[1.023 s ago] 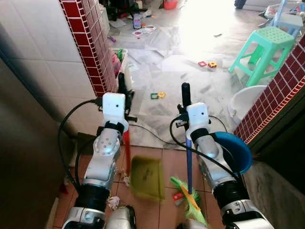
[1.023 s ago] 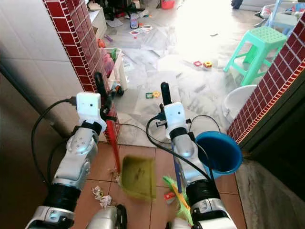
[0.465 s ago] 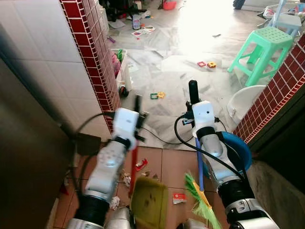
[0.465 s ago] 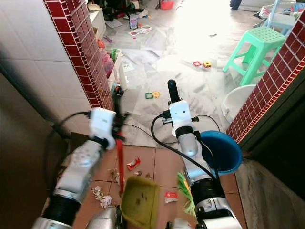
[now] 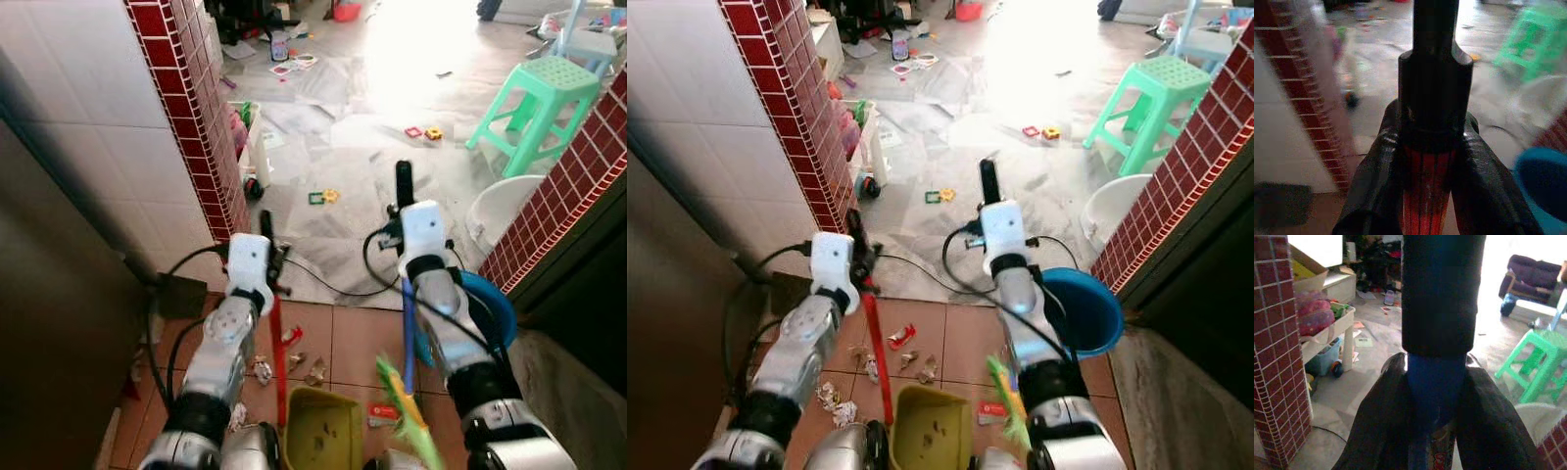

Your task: Sweep floor

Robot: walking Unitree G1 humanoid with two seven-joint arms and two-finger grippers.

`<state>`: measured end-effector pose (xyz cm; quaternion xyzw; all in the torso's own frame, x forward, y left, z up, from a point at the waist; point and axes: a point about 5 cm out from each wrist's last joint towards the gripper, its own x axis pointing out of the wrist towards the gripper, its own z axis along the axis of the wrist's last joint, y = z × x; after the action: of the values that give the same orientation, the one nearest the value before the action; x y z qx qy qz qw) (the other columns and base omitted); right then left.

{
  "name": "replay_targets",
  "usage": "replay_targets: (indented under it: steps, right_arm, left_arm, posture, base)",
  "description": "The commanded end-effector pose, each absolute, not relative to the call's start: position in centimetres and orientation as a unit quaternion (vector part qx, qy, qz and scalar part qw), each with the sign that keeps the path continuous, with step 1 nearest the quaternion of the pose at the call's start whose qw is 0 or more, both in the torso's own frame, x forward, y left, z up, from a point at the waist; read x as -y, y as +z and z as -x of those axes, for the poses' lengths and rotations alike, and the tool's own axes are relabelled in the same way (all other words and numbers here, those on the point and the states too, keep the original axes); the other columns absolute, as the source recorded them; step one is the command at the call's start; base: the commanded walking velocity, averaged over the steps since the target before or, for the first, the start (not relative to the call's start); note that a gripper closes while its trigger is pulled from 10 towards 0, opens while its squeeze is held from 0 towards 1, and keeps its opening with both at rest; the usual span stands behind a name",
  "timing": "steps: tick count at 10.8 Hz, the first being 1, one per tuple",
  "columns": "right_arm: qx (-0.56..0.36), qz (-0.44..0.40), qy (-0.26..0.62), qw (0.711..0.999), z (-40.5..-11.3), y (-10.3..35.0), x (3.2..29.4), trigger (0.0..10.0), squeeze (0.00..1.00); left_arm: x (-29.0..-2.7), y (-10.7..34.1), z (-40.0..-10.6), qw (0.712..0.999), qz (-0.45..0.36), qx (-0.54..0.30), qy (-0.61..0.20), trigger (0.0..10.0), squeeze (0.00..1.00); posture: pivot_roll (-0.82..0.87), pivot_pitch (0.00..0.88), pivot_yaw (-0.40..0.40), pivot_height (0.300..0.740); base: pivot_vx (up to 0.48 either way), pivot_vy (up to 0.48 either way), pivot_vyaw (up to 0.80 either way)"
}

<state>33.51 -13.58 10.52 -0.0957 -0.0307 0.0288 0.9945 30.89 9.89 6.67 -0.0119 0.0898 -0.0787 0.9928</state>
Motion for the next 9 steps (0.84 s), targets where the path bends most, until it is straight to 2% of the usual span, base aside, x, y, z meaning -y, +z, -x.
replay_targets:
  steps: [1, 3, 5, 7, 9]
  right_arm:
    - [0.038, 0.080, 0.026, 0.996, -34.0, 11.3, 13.4, 10.0, 0.00]
    - [0.025, 0.052, 0.029, 0.998, -34.1, 11.2, 12.9, 10.0, 0.00]
    - [-0.012, -0.030, 0.013, 0.999, -34.4, 10.9, 12.8, 10.0, 0.00]
    - [-0.002, -0.115, 0.025, 0.993, -34.9, 12.4, 11.9, 10.0, 0.00]
    - [0.014, -0.136, 0.047, 0.989, -35.3, 14.0, 11.1, 10.0, 0.00]
  left_arm:
    - [-10.8, 6.5, -31.2, 0.995, 0.007, -0.089, -0.043, 10.0, 0.00]
    - [-11.1, 5.7, -31.2, 0.995, 0.003, -0.096, -0.029, 10.0, 0.00]
    - [-11.0, 5.8, -31.5, 0.997, -0.012, -0.080, -0.018, 10.0, 0.00]
    - [-11.1, 5.9, -31.6, 0.998, -0.018, -0.068, -0.004, 10.0, 0.00]
    - [-11.8, 5.9, -31.8, 0.998, -0.030, -0.059, 0.024, 10.0, 0.00]
  posture:
    - [-0.10, 0.021, 0.027, 0.740]
    - [-0.10, 0.019, 0.028, 0.740]
    - [-0.10, 0.019, 0.031, 0.740]
    - [-0.10, 0.018, 0.031, 0.740]
    - [-0.10, 0.019, 0.032, 0.740]
  base:
    - [0.000, 0.000, 0.00]
    - [0.000, 0.000, 0.00]
    - [0.000, 0.000, 0.00]
    - [0.000, 0.000, 0.00]
    - [0.000, 0.000, 0.00]
